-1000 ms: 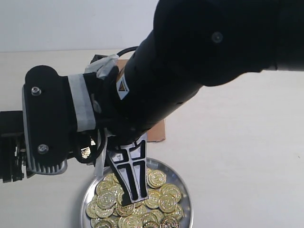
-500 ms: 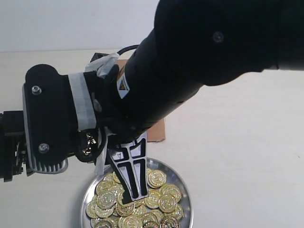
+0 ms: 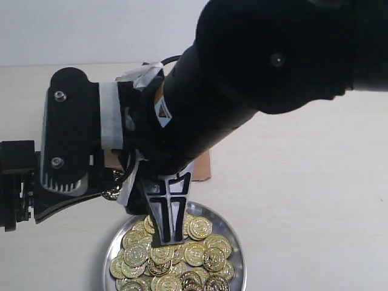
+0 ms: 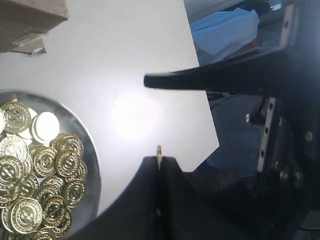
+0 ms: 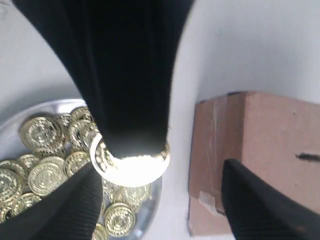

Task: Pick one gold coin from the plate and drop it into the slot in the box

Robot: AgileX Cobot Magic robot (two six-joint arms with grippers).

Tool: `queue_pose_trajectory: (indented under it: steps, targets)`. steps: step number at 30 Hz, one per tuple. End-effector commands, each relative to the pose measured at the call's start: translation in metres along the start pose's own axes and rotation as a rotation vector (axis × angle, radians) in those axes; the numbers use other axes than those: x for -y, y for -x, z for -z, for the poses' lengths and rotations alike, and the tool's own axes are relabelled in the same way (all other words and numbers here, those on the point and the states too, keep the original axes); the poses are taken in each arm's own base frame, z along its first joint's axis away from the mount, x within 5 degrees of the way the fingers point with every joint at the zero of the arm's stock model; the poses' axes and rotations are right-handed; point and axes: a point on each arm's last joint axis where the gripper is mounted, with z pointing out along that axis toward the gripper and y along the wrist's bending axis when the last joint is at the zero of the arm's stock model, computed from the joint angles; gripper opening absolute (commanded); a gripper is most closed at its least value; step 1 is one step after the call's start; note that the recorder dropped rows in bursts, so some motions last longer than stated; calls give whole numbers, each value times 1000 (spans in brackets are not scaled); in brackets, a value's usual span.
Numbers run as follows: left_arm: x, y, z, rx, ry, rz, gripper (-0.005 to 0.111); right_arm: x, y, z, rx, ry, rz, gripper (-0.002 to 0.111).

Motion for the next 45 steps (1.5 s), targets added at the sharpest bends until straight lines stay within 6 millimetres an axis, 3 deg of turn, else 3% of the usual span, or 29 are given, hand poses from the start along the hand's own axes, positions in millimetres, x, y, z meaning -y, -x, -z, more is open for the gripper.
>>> queue_pose_trajectory:
  steps: [1,3,4,6,13,19,26,38,45]
  targets:
    - [0,4,0,22,35,-39,0,8,-13,17,-118,-106,-75,59]
    - [3,13,0,35,85,-86,0,7,-17,33,-134,-126,-135,41]
    - [8,20,1,41,104,-112,0,7,-20,42,-149,-137,-173,23]
    - [18,35,2,74,144,-158,0,5,-23,59,-131,-159,-267,0]
    - [25,66,-6,111,237,-214,0,0,-28,115,24,-233,-425,0]
    - [17,82,-35,90,323,-262,0,-12,-36,156,139,-222,-476,0]
    - [8,109,-72,202,448,-272,0,-22,-47,191,234,-250,-493,0]
    - [-11,121,-130,331,612,-337,0,-32,-58,212,267,-260,-503,0]
    - [-33,126,-143,370,708,-307,0,-34,-61,210,225,-243,-508,0]
